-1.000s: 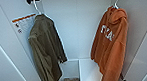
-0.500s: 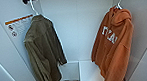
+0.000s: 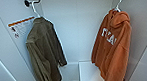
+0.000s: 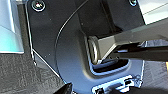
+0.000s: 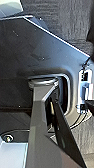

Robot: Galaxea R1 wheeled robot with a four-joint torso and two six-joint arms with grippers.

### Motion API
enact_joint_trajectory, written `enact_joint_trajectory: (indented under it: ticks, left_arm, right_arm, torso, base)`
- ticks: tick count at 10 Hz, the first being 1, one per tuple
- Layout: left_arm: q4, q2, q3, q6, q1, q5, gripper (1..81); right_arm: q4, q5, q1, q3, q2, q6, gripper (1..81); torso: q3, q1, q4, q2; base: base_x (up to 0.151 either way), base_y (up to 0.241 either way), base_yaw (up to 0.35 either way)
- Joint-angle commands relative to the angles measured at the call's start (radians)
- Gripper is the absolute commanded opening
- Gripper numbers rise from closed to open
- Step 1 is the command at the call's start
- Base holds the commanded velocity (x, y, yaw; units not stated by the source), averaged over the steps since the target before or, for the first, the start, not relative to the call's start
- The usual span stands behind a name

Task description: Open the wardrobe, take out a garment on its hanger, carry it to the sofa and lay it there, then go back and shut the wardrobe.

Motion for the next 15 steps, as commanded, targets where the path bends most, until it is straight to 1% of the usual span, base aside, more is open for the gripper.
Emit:
enact_joint_trajectory:
  ticks: [1, 2, 3, 5, 6, 7, 8, 9, 10, 11, 13, 14, 15]
  left_arm:
    - [-0.034, 0.0, 0.0, -0.025, -0.023, 0.082, 81.1]
    - [-0.085, -0.005, 0.0, -0.051, -0.023, 0.133, 81.1]
    - [-0.136, -0.003, 0.0, -0.066, -0.023, 0.168, 81.1]
    - [-0.128, -0.035, 0.0, -0.059, -0.023, 0.138, 81.1]
    - [-0.148, -0.039, 0.0, -0.042, -0.027, 0.111, 81.1]
    - [-0.165, -0.037, 0.0, 0.002, -0.029, 0.11, 81.1]
    - [-0.201, -0.032, 0.001, 0.039, -0.036, 0.108, 81.1]
    - [-0.202, -0.026, 0.004, 0.07, -0.038, 0.108, 81.1]
    - [-0.194, -0.017, 0.006, 0.07, -0.042, 0.113, 81.1]
    - [-0.196, -0.006, 0.0, 0.066, -0.047, 0.113, 81.1]
    - [-0.199, -0.002, -0.003, 0.067, -0.05, 0.111, 81.1]
    - [-0.199, 0.006, -0.003, 0.067, -0.064, 0.111, 81.1]
    - [-0.196, 0.015, 0.0, 0.067, -0.076, 0.118, 81.1]
  right_arm:
    - [-0.009, -0.051, 0.022, -0.001, 0.001, -0.003, 81.1]
    - [-0.01, -0.051, 0.022, -0.001, 0.001, -0.004, 81.1]
    - [-0.01, -0.051, 0.026, -0.001, 0.001, -0.004, 81.1]
    - [-0.013, -0.05, 0.03, 0.003, -0.008, -0.004, 81.1]
    - [-0.022, -0.05, 0.03, 0.003, -0.008, -0.006, 81.1]
    - [-0.034, -0.048, 0.025, 0.005, -0.008, -0.004, 81.1]
    - [-0.039, -0.047, 0.025, 0.005, -0.008, -0.004, 81.1]
    - [-0.038, -0.047, 0.025, 0.005, -0.008, -0.004, 81.1]
    - [-0.038, -0.045, 0.023, 0.005, -0.008, -0.004, 81.1]
    - [-0.038, -0.042, 0.023, 0.005, -0.008, -0.004, 81.1]
    - [-0.038, -0.044, 0.026, 0.005, -0.008, -0.004, 81.1]
    - [-0.038, -0.045, 0.027, 0.005, -0.008, -0.004, 81.1]
    - [-0.038, -0.045, 0.028, 0.005, -0.008, -0.004, 81.1]
  torso:
    - [0.0, 0.0, 0.0, 0.0]
    - [0.027, 0.0, 0.0, 0.0]
    - [0.039, -0.001, 0.0, -0.001]
    - [0.048, -0.001, 0.0, -0.001]
    - [0.045, -0.001, 0.0, -0.001]
    - [0.045, -0.001, 0.0, -0.001]
    - [0.045, -0.001, -0.081, -0.001]
    - [0.045, -0.001, -0.103, -0.001]
    - [0.045, -0.001, -0.123, -0.001]
    - [0.045, -0.001, -0.153, -0.001]
    - [0.045, -0.001, -0.223, -0.001]
    - [0.045, -0.001, -0.162, -0.001]
    - [0.045, -0.001, -0.189, -0.001]
  base:
    - [0.0, 0.0, 0.0]
    - [0.0, 0.0, 0.0]
    - [0.0, 0.0, 0.0]
    - [0.0, 0.0, 0.0]
    - [0.0, 0.0, 0.0]
    - [0.0, 0.0, 0.0]
    - [0.0, 0.0, 0.0]
    - [0.0, 0.0, 0.0]
    - [0.0, 0.0, 0.0]
    - [0.0, 0.0, 0.0]
    - [0.0, 0.0, 0.0]
    - [0.0, 0.0, 0.0]
    - [0.0, 0.0, 0.0]
